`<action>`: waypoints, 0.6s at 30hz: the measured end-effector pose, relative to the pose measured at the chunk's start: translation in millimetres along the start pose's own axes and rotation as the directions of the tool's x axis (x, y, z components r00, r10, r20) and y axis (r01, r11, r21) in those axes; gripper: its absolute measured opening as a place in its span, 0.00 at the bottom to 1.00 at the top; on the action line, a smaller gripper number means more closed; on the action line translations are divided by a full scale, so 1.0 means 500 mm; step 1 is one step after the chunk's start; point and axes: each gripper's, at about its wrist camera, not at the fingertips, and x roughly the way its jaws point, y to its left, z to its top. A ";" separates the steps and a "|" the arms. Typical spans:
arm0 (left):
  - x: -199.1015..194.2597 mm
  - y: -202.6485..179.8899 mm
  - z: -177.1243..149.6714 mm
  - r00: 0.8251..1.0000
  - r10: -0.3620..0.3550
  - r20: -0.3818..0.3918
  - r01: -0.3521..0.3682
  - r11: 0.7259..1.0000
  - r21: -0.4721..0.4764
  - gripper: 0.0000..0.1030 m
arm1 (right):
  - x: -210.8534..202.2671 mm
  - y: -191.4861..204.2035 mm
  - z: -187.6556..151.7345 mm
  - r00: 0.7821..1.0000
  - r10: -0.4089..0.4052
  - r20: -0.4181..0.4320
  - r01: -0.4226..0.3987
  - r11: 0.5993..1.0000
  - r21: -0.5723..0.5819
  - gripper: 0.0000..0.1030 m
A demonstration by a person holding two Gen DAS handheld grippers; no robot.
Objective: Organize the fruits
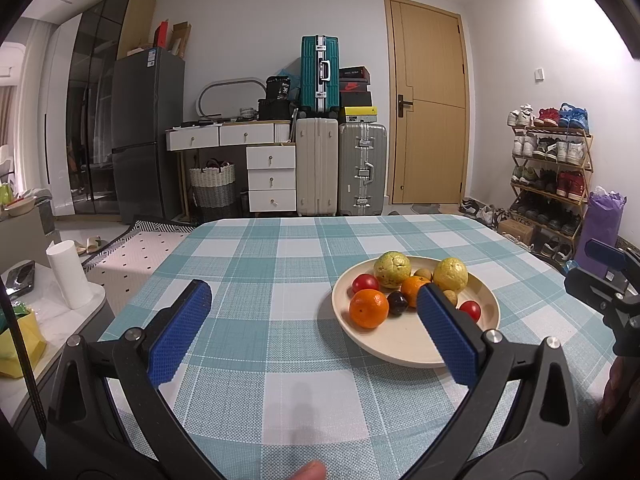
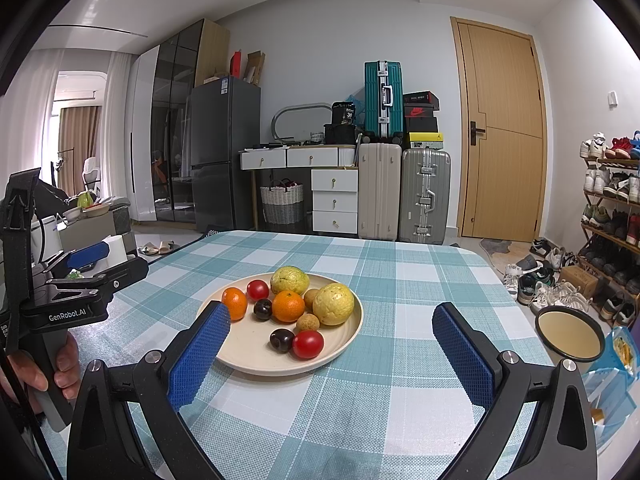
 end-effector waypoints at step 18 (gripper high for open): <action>0.000 0.000 0.000 1.000 0.000 0.000 0.000 1.000 -0.001 1.00 | 0.000 0.000 0.000 1.000 0.000 0.000 0.000 1.000 0.000 1.00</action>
